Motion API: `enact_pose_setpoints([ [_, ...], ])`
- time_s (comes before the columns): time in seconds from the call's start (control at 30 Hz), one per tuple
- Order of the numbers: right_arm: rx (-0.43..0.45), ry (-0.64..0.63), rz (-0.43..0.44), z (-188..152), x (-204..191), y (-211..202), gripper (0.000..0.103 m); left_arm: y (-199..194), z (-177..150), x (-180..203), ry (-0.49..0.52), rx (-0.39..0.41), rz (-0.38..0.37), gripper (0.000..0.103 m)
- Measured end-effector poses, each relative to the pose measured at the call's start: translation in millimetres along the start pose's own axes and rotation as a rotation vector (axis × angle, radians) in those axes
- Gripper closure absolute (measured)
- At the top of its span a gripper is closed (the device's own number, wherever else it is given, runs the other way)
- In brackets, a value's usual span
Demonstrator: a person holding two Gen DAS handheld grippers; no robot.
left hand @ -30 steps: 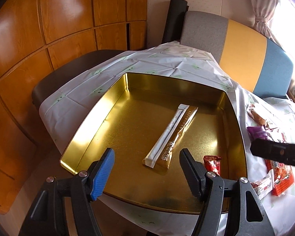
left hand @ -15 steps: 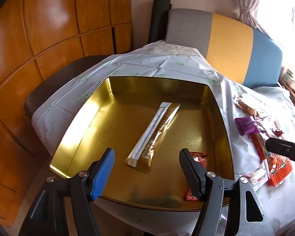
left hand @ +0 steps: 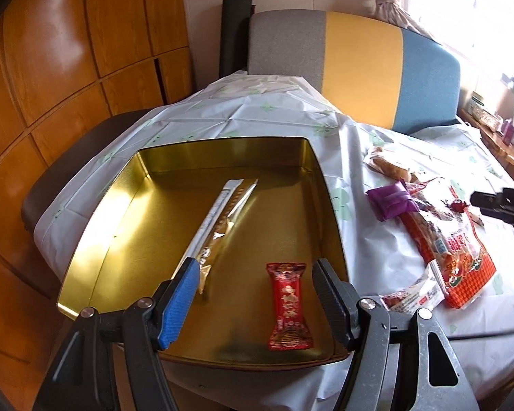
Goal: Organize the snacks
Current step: 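Grasp the large red-and-orange cracker bag with the left gripper and lift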
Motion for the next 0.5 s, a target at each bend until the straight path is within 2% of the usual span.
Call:
enact_pose_setpoints([
  [0.13, -0.006, 0.057, -0.042, 20, 26, 15, 0.063, 0, 3, 9, 0.018, 0.0, -0.009, 0.034],
  [0.23, -0.047, 0.067, -0.087, 27, 33, 33, 0.062, -1, 5, 12, 0.023, -0.001, -0.012, 0.034],
  [0.27, -0.05, 0.06, -0.073, 29, 31, 38, 0.062, -2, 6, 14, 0.027, 0.001, -0.013, 0.034],
  [0.33, -0.086, 0.021, 0.013, 28, 16, 48, 0.063, -2, 7, 16, 0.034, 0.004, -0.016, 0.034],
  [0.4, -0.113, -0.027, 0.159, 24, -8, 50, 0.063, -2, 8, 20, 0.04, 0.002, -0.022, 0.034],
  [0.5, -0.131, -0.09, 0.24, 18, -30, 47, 0.063, -2, 13, 30, 0.059, 0.002, -0.042, 0.034],
])
Point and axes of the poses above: each gripper's, at about its wrist camera, not at the fingertips, and y roughly the way its jaws point, x to its right, z to its top, the point moved 10 cm from there along y, roughly the way its jaws point, and after that the axes turned 7 degrees about -x, right-handed, at the moved point
